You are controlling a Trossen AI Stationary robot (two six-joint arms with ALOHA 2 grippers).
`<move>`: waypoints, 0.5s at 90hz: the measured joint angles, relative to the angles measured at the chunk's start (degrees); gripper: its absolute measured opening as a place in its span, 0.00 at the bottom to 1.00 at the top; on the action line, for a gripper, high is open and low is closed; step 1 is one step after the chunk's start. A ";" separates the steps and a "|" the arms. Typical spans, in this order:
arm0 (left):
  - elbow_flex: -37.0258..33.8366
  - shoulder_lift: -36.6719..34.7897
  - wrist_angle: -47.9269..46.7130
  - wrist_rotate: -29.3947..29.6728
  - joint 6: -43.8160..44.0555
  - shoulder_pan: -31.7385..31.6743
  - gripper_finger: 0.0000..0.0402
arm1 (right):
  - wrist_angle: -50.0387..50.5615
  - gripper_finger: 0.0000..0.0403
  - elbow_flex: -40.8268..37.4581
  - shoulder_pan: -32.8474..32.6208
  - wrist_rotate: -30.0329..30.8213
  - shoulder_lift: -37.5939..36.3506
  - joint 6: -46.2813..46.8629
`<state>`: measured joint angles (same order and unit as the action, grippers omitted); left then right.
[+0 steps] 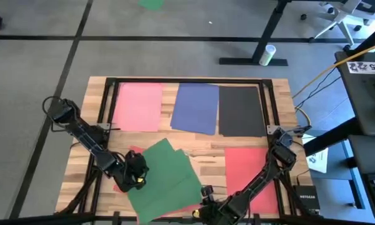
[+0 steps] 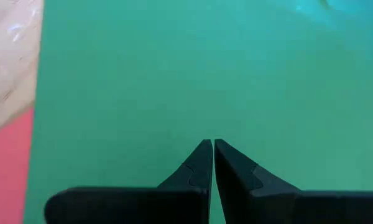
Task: Organize paper
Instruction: Stack the red paper on top of the other red paper on the table
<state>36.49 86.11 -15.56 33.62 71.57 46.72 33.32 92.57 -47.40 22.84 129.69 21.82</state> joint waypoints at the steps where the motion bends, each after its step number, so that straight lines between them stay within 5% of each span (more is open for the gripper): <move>1: 0.00 0.00 0.01 -0.01 0.00 0.00 0.00 | 0.09 0.20 0.01 -0.04 0.26 0.07 -0.02; 45: 0.00 0.00 -0.03 -0.01 -0.24 0.02 0.00 | 1.66 0.20 -0.38 0.22 14.55 0.96 -1.69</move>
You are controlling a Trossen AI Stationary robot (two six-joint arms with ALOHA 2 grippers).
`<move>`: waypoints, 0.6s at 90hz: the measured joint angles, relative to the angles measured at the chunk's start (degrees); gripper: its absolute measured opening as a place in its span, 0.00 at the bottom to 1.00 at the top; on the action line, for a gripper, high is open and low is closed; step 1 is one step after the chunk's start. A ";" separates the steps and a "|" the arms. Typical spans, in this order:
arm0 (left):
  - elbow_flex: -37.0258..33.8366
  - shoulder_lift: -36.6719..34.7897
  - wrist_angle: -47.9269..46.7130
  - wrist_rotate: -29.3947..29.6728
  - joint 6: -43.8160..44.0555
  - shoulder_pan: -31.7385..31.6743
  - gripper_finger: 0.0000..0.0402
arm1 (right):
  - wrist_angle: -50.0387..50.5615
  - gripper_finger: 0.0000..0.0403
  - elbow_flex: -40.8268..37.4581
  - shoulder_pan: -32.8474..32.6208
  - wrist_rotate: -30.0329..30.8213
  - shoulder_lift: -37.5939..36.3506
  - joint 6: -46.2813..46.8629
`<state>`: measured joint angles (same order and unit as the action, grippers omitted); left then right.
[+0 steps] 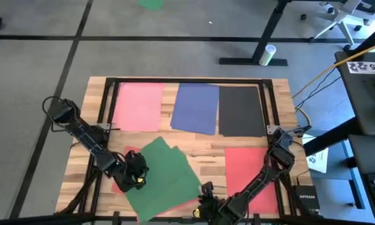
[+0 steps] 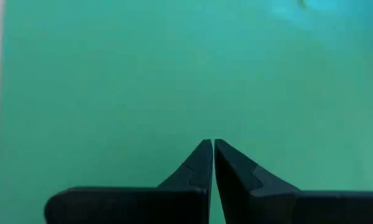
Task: Organize paper
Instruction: Stack the red paper on top of the other red paper on the table
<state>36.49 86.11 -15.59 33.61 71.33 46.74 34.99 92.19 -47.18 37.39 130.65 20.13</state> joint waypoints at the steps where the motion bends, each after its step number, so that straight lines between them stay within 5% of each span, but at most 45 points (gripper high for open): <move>1: 0.00 0.00 0.00 0.01 -0.01 0.00 0.00 | 0.03 0.20 0.00 0.01 0.34 0.01 -0.02; 26: 0.00 0.00 0.00 0.00 -0.21 0.00 0.00 | -0.28 0.20 -0.07 0.07 5.51 0.02 -0.01; 54: 0.00 0.00 0.00 0.00 -0.21 0.00 0.00 | -0.51 0.18 -0.03 0.49 3.44 0.00 -1.10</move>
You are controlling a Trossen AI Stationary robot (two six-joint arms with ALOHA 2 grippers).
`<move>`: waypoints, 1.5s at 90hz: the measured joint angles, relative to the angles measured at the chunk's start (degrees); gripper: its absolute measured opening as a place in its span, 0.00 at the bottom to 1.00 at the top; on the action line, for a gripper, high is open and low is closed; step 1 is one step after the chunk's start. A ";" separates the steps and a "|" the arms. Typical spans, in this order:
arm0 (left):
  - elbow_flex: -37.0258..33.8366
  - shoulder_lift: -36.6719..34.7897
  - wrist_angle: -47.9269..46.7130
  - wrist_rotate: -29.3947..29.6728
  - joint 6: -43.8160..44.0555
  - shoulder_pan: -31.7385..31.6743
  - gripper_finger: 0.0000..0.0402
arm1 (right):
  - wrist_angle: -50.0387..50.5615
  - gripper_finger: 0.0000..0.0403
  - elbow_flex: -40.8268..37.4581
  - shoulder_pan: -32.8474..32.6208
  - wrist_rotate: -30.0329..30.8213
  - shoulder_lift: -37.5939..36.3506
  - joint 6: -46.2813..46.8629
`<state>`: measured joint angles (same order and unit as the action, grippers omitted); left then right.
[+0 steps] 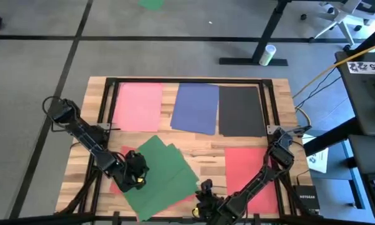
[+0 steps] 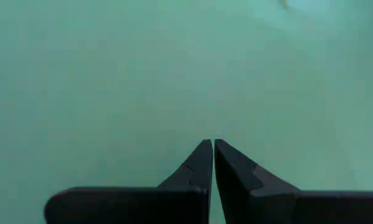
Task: Organize paper
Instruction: Stack the red paper on top of the other red paper on the table
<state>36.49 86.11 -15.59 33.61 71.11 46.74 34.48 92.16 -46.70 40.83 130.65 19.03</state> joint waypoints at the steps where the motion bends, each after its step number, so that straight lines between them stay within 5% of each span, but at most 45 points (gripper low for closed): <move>1: 0.00 0.00 0.00 0.01 0.00 0.00 0.00 | 0.00 0.17 0.00 0.10 -0.31 0.00 -0.01; 20: 0.00 -0.01 0.01 0.01 0.00 0.00 0.00 | -0.71 0.01 -1.92 1.98 -3.19 -0.15 -0.31; 74: -0.02 -0.02 0.02 0.00 -0.98 0.04 0.00 | 11.03 0.27 5.20 1.62 -12.74 -0.26 -3.52; 135: -1.46 0.62 1.74 -1.57 -0.86 0.04 0.00 | -2.08 0.29 -1.07 2.71 -6.92 -0.42 -12.04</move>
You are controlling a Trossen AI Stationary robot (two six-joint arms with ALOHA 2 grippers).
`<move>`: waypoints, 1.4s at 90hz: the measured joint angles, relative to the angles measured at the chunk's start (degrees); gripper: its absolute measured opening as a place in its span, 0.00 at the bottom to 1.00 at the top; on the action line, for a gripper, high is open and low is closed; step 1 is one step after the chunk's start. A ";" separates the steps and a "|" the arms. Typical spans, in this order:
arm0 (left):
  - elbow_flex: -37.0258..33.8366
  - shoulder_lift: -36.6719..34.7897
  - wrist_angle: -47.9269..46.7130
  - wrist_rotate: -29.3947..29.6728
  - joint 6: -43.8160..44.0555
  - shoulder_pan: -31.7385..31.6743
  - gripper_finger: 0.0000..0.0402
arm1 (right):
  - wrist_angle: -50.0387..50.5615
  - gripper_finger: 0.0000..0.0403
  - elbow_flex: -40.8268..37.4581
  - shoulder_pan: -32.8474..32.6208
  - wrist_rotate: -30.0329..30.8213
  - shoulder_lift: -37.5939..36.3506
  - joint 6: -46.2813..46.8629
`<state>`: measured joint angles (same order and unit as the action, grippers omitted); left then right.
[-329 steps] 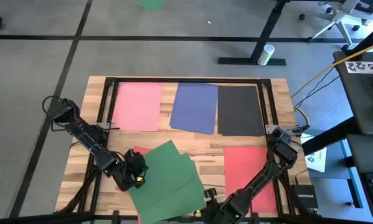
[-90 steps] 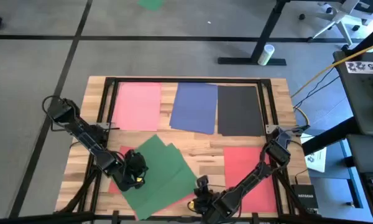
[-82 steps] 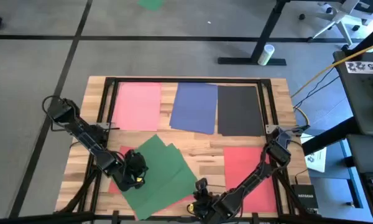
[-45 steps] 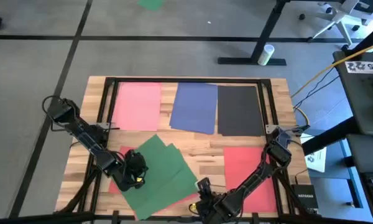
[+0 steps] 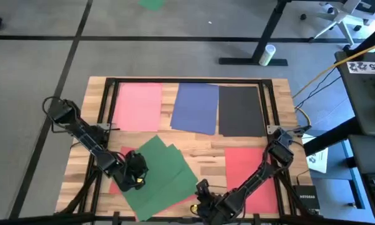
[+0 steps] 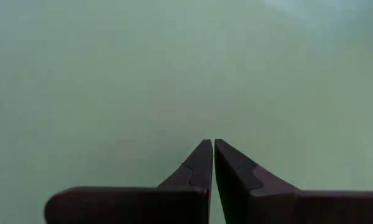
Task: Organize paper
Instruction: Stack the red paper on top of the other red paper on the table
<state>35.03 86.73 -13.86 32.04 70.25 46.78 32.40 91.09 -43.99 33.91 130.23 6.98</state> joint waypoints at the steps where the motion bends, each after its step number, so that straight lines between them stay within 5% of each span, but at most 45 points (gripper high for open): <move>1: 0.00 0.01 -0.03 -0.03 0.01 0.00 0.00 | -0.07 0.29 0.01 0.09 0.00 0.00 0.01; 53: 0.02 0.34 1.30 -0.55 -1.28 0.00 0.00 | -7.38 0.28 -0.20 2.60 4.95 0.44 -4.52; 81: 0.02 0.38 1.28 -0.55 -1.50 0.00 0.00 | -7.32 0.02 -0.17 2.06 3.81 0.44 -4.52; 126: 0.02 1.19 0.73 -0.57 -1.04 -1.14 0.00 | -6.50 0.21 4.15 1.15 0.15 0.26 -2.60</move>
<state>35.05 87.92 -13.13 31.46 69.21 45.65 25.90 95.24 -42.84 34.06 130.50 4.39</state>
